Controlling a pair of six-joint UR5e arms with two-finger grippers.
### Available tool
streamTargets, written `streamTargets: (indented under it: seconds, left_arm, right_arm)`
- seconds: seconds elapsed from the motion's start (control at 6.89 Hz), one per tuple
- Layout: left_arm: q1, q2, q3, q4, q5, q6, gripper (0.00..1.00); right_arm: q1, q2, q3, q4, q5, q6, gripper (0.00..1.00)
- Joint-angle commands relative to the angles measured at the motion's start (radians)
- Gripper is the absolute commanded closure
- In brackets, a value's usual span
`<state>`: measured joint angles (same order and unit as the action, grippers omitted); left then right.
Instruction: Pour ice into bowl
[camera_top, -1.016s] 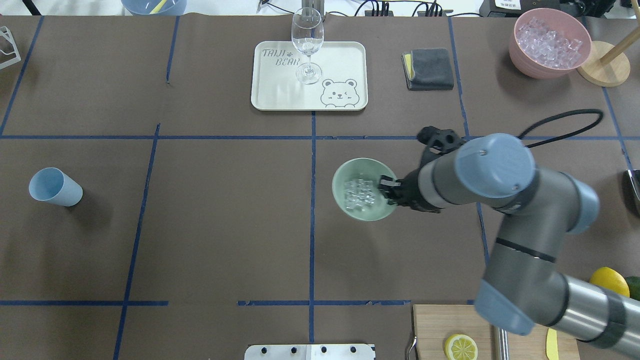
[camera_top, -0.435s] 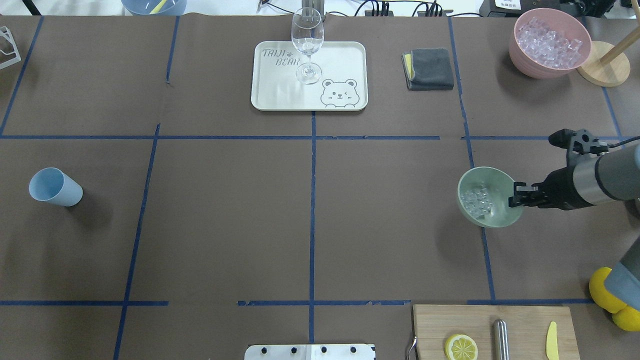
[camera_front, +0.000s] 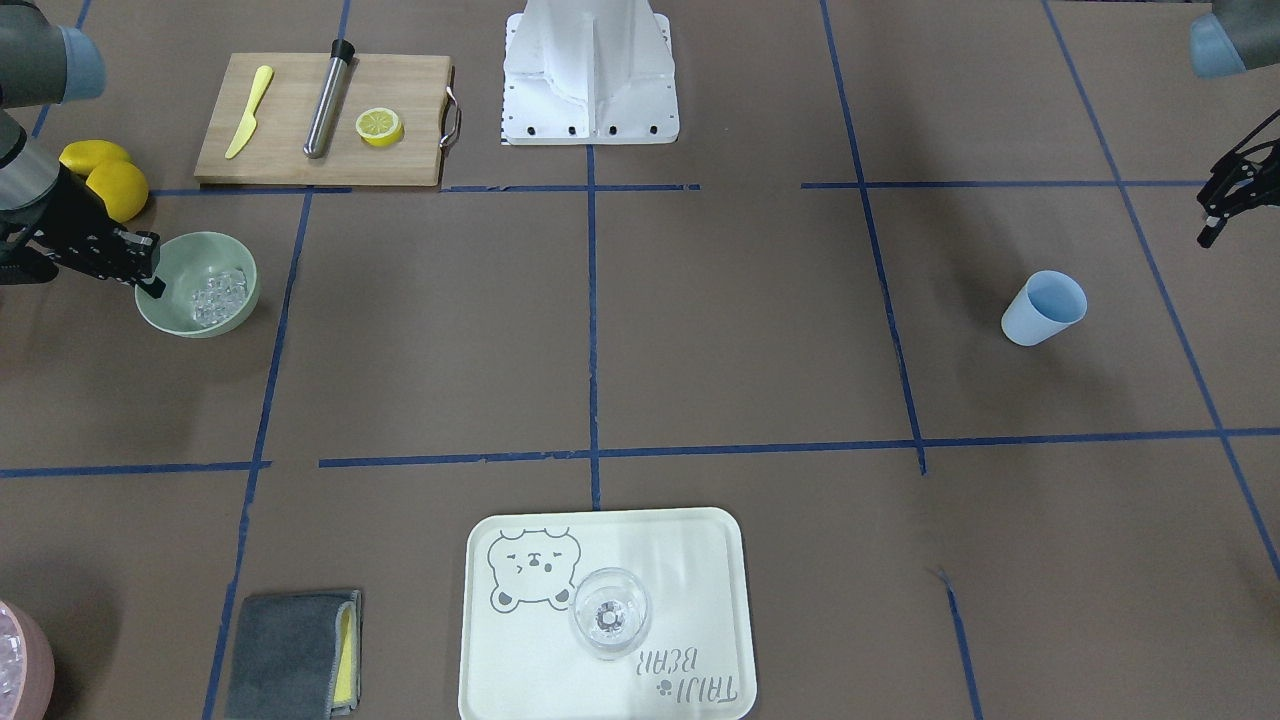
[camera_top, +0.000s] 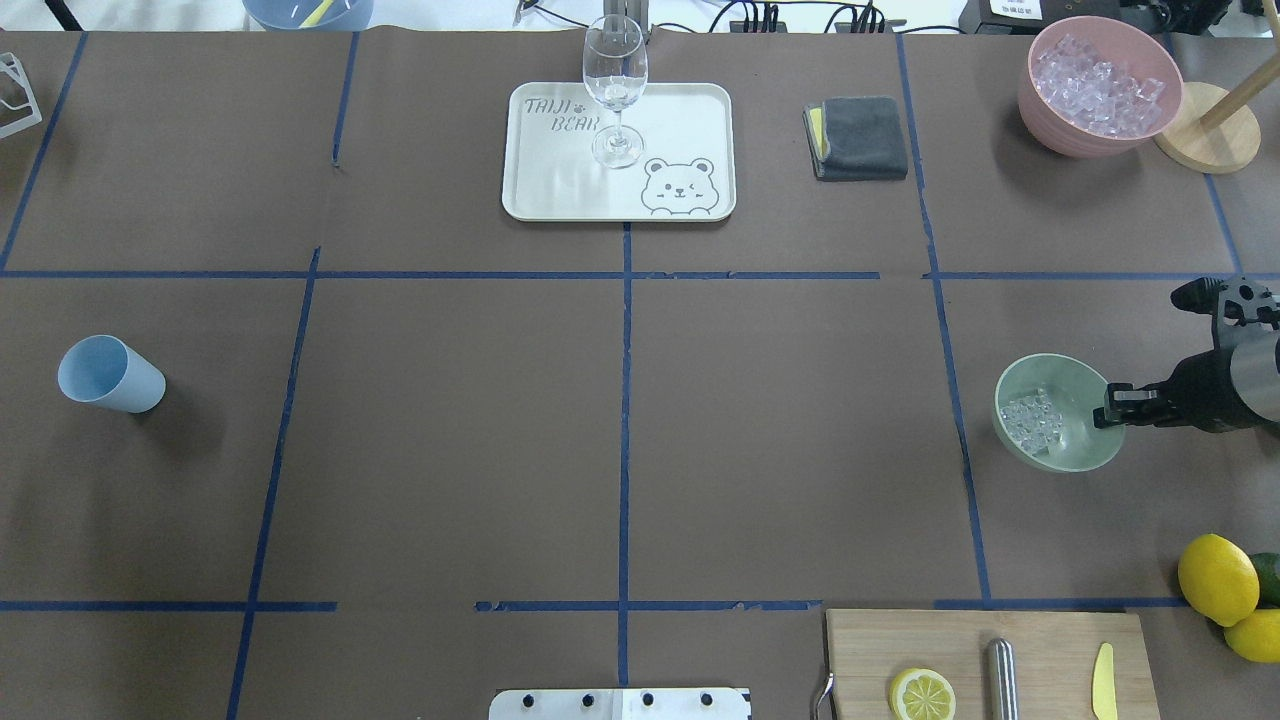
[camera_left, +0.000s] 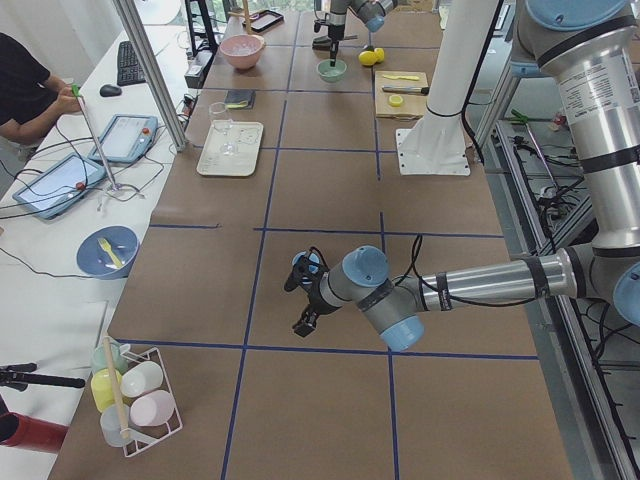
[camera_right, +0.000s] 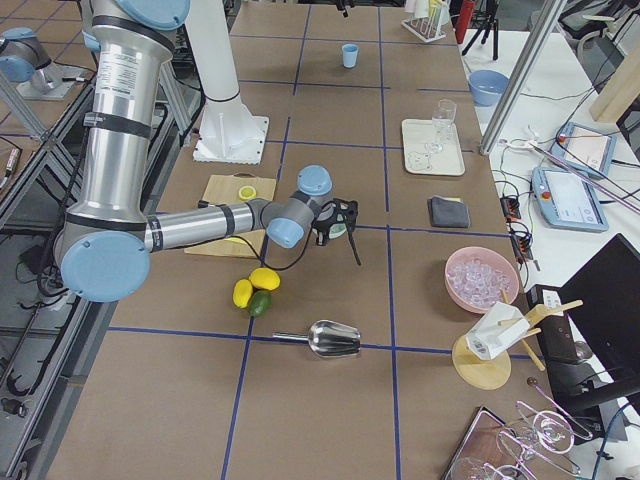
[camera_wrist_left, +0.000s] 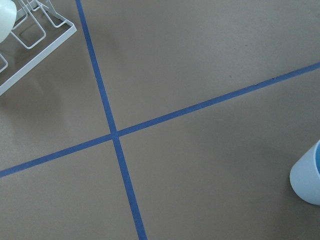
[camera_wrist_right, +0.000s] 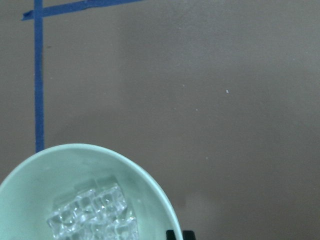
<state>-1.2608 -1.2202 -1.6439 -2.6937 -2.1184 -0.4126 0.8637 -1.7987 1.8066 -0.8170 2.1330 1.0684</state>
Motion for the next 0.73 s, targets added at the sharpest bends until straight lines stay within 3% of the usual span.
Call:
streamTargets:
  seconds: [0.0,0.44,0.58]
  left_arm:
    - [-0.002,0.001,-0.001,-0.002,0.0,0.0,0.0]
    - [-0.002,0.001,-0.001,-0.003,0.0,0.0,0.0]
    - [-0.002,0.001,0.001,-0.003,0.001,0.0,0.0]
  right_arm:
    - [0.009,-0.014,-0.006,0.002,0.001,-0.021,1.0]
    - [0.006,0.01,-0.042,0.002,-0.001,-0.019,1.0]
    - [0.006,0.013,-0.055,0.002,0.002,-0.025,0.55]
